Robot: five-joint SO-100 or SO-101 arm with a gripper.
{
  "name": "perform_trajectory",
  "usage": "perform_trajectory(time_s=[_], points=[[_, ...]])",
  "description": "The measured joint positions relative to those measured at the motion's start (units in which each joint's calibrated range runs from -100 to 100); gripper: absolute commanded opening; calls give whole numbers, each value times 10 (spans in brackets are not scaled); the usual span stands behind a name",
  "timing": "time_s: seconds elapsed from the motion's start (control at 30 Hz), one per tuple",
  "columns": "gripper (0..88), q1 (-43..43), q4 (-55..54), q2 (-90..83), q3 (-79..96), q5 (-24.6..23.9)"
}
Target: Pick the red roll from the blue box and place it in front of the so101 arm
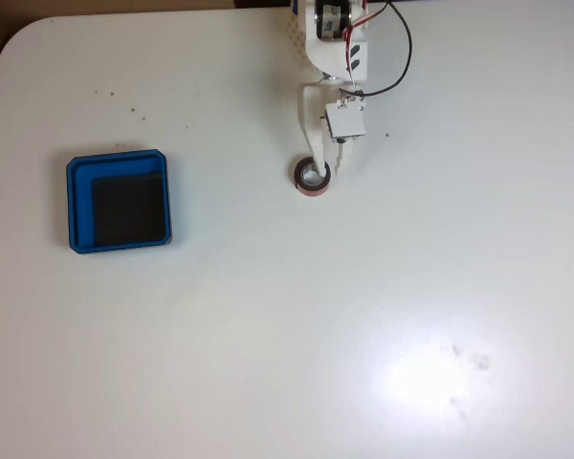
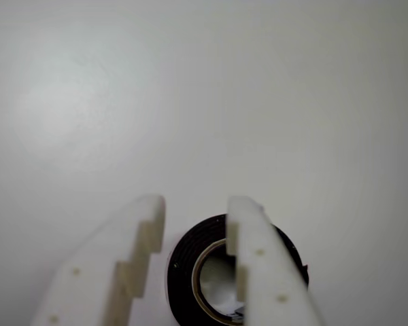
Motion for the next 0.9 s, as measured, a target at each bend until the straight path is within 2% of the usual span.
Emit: perform_trajectory(time_s=[0.17,0.4,0.9], points=[[78,-11,0,0,0,1],[7,-12,0,0,0,1],[7,-12,0,0,0,1]])
